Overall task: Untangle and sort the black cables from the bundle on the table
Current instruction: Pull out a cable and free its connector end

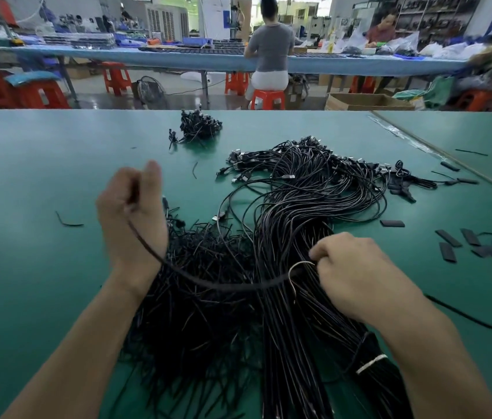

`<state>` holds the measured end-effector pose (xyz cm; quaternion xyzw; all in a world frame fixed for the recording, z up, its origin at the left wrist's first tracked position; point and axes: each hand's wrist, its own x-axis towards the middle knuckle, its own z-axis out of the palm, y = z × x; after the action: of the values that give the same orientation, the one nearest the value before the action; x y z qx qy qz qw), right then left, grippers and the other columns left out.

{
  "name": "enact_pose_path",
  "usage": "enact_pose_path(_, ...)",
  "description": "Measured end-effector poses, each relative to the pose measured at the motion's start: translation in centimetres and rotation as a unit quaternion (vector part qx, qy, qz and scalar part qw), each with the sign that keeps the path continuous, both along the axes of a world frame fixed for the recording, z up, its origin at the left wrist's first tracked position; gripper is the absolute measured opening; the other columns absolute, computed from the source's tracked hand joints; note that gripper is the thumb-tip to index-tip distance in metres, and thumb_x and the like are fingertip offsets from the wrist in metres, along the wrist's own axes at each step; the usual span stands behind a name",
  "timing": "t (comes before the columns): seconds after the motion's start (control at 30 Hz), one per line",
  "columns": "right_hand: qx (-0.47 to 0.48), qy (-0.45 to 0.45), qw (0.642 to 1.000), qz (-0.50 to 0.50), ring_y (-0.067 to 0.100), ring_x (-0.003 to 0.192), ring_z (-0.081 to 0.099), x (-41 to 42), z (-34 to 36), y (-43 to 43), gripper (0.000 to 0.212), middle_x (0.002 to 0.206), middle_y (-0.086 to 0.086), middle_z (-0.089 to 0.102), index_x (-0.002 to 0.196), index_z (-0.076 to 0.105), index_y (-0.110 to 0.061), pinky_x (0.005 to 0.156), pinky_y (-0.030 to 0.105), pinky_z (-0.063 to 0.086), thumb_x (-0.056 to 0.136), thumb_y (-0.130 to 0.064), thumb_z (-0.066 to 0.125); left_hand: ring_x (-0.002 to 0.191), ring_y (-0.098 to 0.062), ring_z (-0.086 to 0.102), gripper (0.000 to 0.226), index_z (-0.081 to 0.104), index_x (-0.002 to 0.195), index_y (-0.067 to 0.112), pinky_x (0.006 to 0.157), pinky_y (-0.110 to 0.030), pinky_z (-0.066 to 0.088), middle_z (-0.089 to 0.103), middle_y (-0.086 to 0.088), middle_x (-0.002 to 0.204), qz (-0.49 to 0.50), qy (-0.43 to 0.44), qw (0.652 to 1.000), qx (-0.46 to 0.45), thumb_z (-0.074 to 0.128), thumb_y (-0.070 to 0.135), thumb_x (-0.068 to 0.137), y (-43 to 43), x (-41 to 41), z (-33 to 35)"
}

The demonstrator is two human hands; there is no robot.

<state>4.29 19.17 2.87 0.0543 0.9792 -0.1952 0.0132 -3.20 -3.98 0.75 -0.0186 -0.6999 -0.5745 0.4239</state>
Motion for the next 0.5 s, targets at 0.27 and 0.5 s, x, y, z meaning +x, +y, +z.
enact_pose_path(0.27, -0.282, 0.047, 0.944, 0.165, -0.013, 0.097, 0.061, 1.4, 0.9, -4.3, 0.059, 0.105, -0.02, 0.071, 0.13, 0.052, -0.046, 0.078, 0.007, 0.045, 0.084, -0.077, 0.03, 0.074, -0.014, 0.037, 0.016, 0.043, 0.083, 0.022, 0.069, -0.034, 0.029, 0.047, 0.008, 0.079, -0.07, -0.051, 0.908, -0.41, 0.038, 0.032, 0.094, 3.8, 2.4, -1.1)
enact_pose_path(0.5, -0.289, 0.183, 0.935, 0.098, 0.015, 0.062, 0.061, 0.6, 0.5, -3.9, 0.026, 0.07, -0.002, 0.07, 0.082, 0.071, -0.023, 0.062, 0.03, 0.047, 0.099, -0.032, 0.055, 0.075, -0.008, 0.035, 0.013, 0.041, 0.09, 0.025, 0.069, -0.02, 0.033, 0.048, 0.008, 0.083, -0.034, -0.021, 0.923, -0.383, 0.048, 0.019, 0.1, 3.6, 2.1, -1.2)
